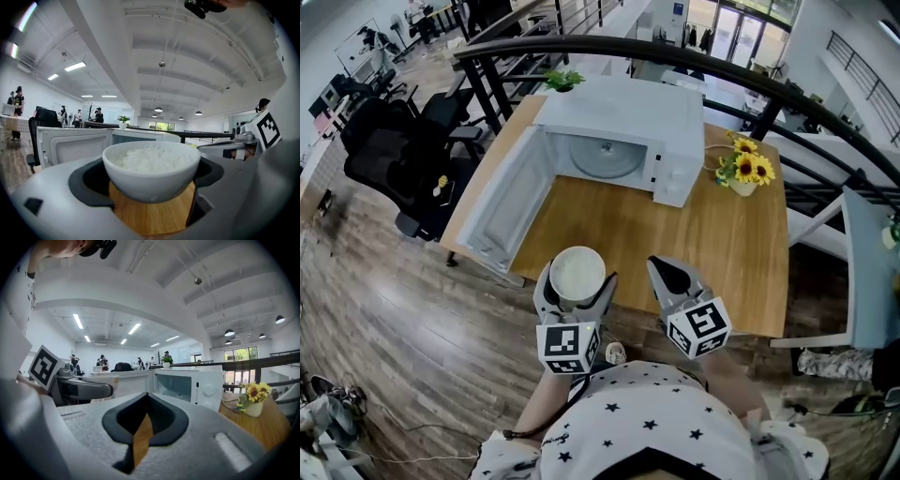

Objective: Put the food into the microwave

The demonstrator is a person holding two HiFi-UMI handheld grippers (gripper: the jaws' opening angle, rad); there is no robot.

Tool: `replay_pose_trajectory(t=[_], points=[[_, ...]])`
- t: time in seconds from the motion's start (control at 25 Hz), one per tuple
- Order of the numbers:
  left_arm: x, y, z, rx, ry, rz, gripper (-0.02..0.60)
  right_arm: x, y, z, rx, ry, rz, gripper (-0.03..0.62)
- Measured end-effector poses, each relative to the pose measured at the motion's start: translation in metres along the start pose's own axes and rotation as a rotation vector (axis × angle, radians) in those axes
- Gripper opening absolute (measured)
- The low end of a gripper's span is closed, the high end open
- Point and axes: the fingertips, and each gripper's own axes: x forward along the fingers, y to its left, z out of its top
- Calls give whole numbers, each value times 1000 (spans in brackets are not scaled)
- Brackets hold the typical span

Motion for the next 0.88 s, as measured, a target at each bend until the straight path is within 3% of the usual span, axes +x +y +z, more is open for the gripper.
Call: replay_pose_trajectory(t=[0.88], points=[[67,29,2,-2,8,-38,505,45,-22,-7,31,22,-17,6]])
